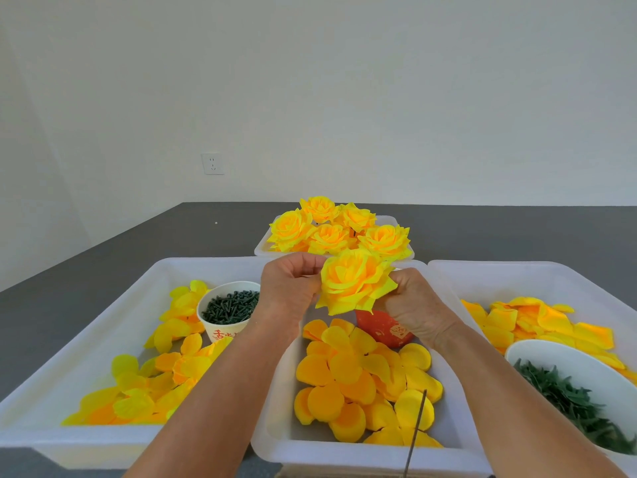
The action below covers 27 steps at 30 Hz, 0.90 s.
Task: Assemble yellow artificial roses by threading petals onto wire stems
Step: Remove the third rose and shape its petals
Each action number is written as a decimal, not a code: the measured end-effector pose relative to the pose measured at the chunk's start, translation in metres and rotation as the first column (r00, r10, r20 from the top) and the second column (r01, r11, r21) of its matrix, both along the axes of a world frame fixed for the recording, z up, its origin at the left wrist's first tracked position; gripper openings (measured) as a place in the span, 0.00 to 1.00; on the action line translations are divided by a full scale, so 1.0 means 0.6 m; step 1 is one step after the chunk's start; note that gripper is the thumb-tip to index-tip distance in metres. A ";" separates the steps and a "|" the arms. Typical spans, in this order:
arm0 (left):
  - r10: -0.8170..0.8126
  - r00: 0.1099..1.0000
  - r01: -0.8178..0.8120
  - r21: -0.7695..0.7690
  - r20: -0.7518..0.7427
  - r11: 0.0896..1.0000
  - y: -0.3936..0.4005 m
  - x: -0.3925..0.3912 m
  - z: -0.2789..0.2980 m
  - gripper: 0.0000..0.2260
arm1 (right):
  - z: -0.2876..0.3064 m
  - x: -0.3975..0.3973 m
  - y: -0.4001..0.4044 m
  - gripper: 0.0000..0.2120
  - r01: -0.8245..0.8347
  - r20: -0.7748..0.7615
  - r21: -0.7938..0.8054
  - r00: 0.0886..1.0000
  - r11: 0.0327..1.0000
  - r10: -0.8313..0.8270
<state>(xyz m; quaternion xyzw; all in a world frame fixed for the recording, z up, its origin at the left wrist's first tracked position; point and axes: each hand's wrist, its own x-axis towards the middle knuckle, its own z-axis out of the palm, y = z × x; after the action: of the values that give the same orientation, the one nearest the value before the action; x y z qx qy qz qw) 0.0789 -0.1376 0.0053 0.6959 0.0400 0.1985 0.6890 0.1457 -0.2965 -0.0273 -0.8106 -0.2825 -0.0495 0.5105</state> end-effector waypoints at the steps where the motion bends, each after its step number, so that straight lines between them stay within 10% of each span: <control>1: 0.002 1.000 -0.002 0.012 0.023 1.000 -0.001 -0.001 0.001 0.13 | 0.000 -0.001 -0.001 0.07 -0.018 -0.021 0.003 1.000 1.000 0.018; 9: -0.097 0.994 0.074 -0.342 -0.050 0.937 0.009 0.007 0.000 0.07 | 0.009 -0.005 -0.003 0.11 -0.031 0.042 0.228 0.999 0.973 0.022; 27: -0.037 0.999 0.037 -0.069 0.006 0.997 0.003 0.003 0.001 0.19 | 0.012 -0.015 0.001 0.04 -0.046 -0.004 0.148 0.999 0.988 0.047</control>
<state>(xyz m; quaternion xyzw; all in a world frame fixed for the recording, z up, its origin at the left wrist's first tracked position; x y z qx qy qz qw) 0.0804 -0.1361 0.0058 0.6717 0.0323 0.1859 0.7164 0.1368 -0.2961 -0.0202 -0.7639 -0.2950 -0.0550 0.5713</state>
